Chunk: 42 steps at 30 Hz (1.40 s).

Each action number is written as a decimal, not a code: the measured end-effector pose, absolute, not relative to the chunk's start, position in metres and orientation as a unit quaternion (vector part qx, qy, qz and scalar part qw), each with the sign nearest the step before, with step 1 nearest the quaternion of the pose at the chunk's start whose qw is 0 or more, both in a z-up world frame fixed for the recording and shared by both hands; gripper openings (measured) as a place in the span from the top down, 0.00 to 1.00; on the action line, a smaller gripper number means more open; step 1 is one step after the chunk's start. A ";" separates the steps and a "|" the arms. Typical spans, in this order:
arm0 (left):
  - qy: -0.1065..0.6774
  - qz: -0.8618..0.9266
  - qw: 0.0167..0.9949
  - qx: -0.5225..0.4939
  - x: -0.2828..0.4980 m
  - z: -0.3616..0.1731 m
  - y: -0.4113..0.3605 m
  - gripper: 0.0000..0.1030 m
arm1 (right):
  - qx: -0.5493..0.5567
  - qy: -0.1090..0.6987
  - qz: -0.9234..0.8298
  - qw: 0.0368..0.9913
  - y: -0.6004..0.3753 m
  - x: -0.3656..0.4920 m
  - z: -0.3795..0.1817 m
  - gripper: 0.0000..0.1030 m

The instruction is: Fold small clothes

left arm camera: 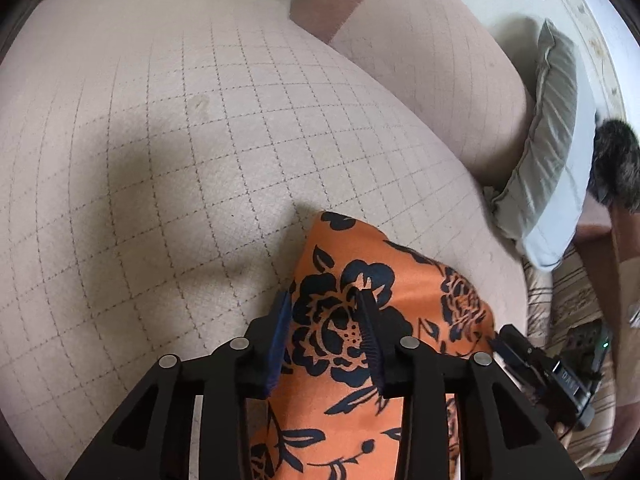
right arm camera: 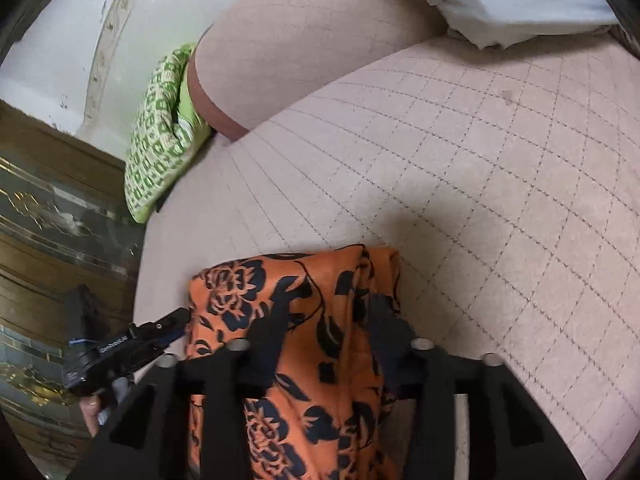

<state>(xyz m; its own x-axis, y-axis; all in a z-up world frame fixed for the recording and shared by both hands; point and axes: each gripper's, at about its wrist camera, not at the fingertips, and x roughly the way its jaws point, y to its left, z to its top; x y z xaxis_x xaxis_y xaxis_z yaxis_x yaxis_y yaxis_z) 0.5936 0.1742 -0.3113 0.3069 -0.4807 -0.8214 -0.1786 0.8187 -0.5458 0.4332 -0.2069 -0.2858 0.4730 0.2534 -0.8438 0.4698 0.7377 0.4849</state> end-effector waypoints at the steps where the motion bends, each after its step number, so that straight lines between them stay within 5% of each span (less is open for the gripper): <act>1: 0.581 -0.099 0.755 -0.287 0.594 -0.313 0.176 0.61 | 0.361 0.507 -0.065 0.780 -0.208 0.433 -0.286 0.48; 7: 0.598 -0.104 0.736 -0.300 0.594 -0.333 0.172 0.61 | 0.374 0.551 -0.065 0.743 -0.205 0.439 -0.323 0.53; 12: 0.583 -0.115 0.736 -0.323 0.593 -0.330 0.177 0.85 | 0.398 0.547 -0.055 0.734 -0.205 0.439 -0.327 0.79; 14: 0.547 -0.141 0.763 -0.314 0.592 -0.314 0.176 0.99 | 0.351 0.542 -0.062 0.761 -0.197 0.441 -0.306 0.81; 19: 0.561 -0.122 0.761 -0.302 0.603 -0.335 0.177 1.00 | 0.343 0.558 -0.069 0.752 -0.200 0.443 -0.325 0.79; 22: 0.572 -0.094 0.761 -0.292 0.602 -0.331 0.180 0.93 | 0.357 0.558 -0.065 0.747 -0.200 0.442 -0.323 0.69; 24: 0.577 -0.093 0.755 -0.296 0.598 -0.326 0.182 0.77 | 0.352 0.550 -0.063 0.754 -0.199 0.439 -0.310 0.64; 29: 0.593 -0.093 0.746 -0.287 0.568 -0.296 0.178 0.69 | 0.370 0.540 -0.067 0.753 -0.194 0.413 -0.284 0.56; 33: 0.576 -0.101 0.759 -0.287 0.532 -0.276 0.176 0.50 | 0.403 0.518 -0.063 0.751 -0.185 0.380 -0.274 0.39; 42: 0.591 -0.097 0.739 -0.308 0.547 -0.322 0.181 0.52 | 0.373 0.530 -0.066 0.759 -0.176 0.383 -0.302 0.45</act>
<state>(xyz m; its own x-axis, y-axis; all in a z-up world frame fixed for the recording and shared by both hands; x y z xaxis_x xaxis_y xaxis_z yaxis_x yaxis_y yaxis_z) 0.5470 0.1813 -0.3221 0.2827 -0.5082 -0.8136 -0.2201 0.7912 -0.5706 0.3835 -0.1757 -0.3024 0.4296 0.2946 -0.8536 0.4952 0.7137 0.4955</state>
